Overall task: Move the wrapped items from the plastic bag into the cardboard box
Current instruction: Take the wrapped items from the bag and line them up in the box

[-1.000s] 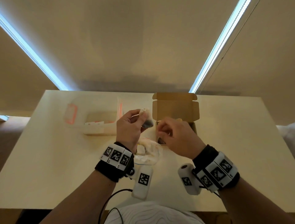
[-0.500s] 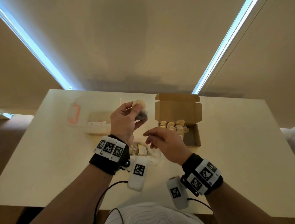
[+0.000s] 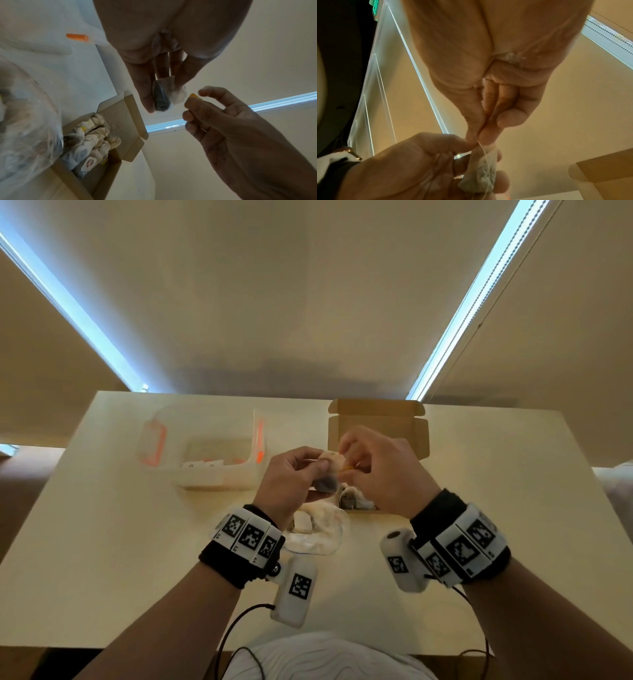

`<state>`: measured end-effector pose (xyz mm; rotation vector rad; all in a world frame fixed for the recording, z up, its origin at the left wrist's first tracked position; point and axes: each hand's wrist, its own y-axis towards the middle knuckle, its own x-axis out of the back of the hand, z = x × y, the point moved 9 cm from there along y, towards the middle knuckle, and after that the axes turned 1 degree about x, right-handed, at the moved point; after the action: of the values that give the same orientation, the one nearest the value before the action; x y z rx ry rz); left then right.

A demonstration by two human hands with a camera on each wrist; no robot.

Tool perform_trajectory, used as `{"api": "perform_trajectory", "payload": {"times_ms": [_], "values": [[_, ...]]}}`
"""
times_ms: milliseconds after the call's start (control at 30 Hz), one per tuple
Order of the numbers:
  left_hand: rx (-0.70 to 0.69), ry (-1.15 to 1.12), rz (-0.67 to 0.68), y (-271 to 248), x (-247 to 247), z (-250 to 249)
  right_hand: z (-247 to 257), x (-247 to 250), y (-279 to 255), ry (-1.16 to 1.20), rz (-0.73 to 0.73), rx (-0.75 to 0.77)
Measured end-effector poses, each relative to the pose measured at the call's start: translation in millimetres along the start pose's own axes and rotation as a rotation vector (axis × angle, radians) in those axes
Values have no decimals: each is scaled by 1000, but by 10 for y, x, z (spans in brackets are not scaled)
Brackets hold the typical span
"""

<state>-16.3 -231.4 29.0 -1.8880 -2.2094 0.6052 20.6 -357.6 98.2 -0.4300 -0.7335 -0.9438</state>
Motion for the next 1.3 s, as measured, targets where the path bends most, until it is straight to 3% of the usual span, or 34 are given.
{"api": "perform_trajectory", "payload": {"times_ms": [167,467,600,767,900,1000,1100,1167,1233,1300], "values": [[85,-53,45,8,-81,122,-18,72,53,-42,-9,-1],[93,-39,151,-7,-231,143,-121,58,96,-78,5,-40],[45,-39,116,30,-247,129,-246,129,27,-7,-181,-50],[10,-41,28,112,-275,157,-670,-241,-150,300,-101,-276],[-24,4,-35,155,-323,206,-893,-357,-249,623,-188,-377],[40,-24,-13,212,-390,312,-1036,-433,-294,770,-181,-445],[67,57,-21,280,-394,416,-1216,-403,-245,761,-140,-466],[16,177,-85,326,-316,413,-1574,-212,-175,698,-198,-513],[-2,208,-123,335,-233,417,-2050,16,-155,550,-267,-629],[20,216,-135,334,-132,460,-2458,0,-147,406,-195,-752]]}}
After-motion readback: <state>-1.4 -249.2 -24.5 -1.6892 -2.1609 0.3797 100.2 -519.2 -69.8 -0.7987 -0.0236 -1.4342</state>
